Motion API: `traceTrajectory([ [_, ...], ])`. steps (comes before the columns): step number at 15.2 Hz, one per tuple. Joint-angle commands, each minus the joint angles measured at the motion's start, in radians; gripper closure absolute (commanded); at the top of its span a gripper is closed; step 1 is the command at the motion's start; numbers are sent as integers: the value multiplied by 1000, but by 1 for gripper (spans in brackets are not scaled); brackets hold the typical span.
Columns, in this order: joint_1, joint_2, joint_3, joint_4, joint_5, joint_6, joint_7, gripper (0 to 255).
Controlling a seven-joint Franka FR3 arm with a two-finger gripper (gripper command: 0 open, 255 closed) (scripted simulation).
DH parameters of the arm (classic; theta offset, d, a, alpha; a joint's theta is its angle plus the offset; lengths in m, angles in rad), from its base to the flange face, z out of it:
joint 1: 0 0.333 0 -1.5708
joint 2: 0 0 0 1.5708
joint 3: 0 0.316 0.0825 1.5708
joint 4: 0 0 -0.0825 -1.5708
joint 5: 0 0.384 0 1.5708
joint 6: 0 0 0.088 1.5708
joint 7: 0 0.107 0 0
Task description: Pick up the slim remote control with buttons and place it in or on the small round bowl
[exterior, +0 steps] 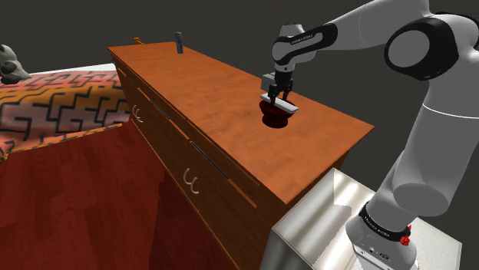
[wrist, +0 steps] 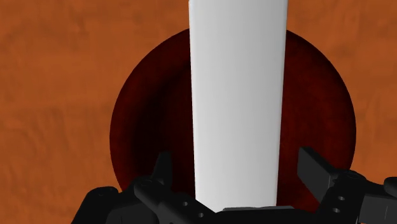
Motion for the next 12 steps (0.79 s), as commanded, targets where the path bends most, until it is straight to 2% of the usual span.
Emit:
traceTrajectory([
  [1,1,0,0,0,0,0,1,0],
  [5,2,-26,-2,96,-12,-121,9,0],
  [12,2,-26,-2,96,-12,-121,9,0],
])
